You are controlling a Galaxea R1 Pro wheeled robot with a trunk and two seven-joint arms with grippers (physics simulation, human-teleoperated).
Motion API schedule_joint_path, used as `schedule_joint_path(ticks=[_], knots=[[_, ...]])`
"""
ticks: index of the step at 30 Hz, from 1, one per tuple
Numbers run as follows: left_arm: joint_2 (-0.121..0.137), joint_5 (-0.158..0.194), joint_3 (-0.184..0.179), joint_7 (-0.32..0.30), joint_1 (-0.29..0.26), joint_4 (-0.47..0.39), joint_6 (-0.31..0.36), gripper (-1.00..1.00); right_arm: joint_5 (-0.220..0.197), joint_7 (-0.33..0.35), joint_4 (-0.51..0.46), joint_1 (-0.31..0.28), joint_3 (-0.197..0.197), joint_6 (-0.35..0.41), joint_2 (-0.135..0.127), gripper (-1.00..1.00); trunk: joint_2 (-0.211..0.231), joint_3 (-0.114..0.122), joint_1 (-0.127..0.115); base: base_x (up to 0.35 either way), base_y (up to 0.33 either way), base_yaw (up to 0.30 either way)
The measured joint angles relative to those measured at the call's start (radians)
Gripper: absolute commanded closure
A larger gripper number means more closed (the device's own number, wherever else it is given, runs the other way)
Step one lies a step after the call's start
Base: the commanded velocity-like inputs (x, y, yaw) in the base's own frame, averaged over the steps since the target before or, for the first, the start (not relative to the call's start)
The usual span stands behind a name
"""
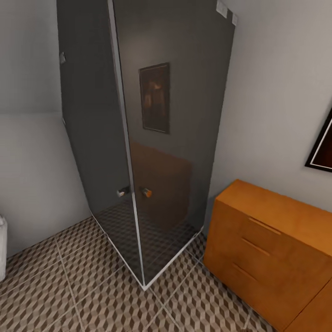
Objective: Take the four mousetraps from the cabinet in the bathroom and place them on the bathroom floor. Make sure all four end up on the same floor surface, and ensure that at least two of them are either under or directly next to the same bathroom sink.
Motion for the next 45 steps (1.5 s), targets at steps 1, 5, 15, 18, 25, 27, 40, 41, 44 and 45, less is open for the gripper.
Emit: schedule_joint_path(ticks=[1,5,15,18,25,27,40,41,44,45], knots=[[0.0,0.0,0.0,0.0,0.0,0.0,0.0,1.0,0.0,-0.007,0.0,0.0,0.0,0.0,0.0,1.0,0.0,0.0,0.0,0.0,0.0,0.286],[-0.002,-0.001,0.0,0.0,0.0,-0.003,0.0,1.0,0.0,-0.02,0.0,0.0,0.0,0.0,0.0,1.0,0.0,0.0,0.0,0.0,0.0,0.286],[-0.004,-0.001,0.0,0.001,0.0,-0.005,0.0,1.0,0.002,-0.023,-0.001,0.0,0.0,0.0,0.0,1.0,0.0,0.0,0.0,0.0,0.0,0.286],[-0.004,-0.001,0.0,0.001,0.0,-0.004,0.0,1.0,0.004,-0.023,-0.001,0.0,0.0,0.001,0.001,1.0,0.0,0.0,0.0,0.0,0.0,0.286],[-0.003,-0.001,0.0,0.001,0.0,-0.002,0.0,1.0,0.003,-0.023,0.0,0.0,0.0,0.001,0.002,1.0,0.0,0.0,0.0,0.0,0.0,0.286],[-0.003,-0.001,0.0,0.001,0.0,-0.002,0.0,1.0,0.003,-0.023,0.0,0.0,0.0,0.001,0.002,1.0,0.0,0.0,0.0,0.0,0.0,0.286],[-0.002,-0.001,0.0,0.001,0.0,-0.002,0.0,1.0,0.001,-0.023,0.0,0.0,0.0,0.001,0.002,1.0,0.0,0.0,0.0,0.0,0.0,0.286],[-0.002,-0.001,0.0,0.001,0.0,-0.001,0.0,1.0,0.001,-0.023,0.0,0.0,0.0,0.001,0.002,1.0,0.0,0.0,0.0,0.0,0.0,0.286],[-0.001,-0.001,0.0,0.001,0.0,-0.001,0.0,1.0,0.002,-0.023,0.0,0.0,0.0,0.001,0.002,1.0,0.0,0.0,0.0,0.0,0.0,0.286],[-0.001,-0.001,0.0,0.001,0.0,0.0,0.0,1.0,0.002,-0.023,0.0,0.0,0.0,0.001,0.002,1.0,0.0,0.0,0.0,0.0,0.0,0.285]])
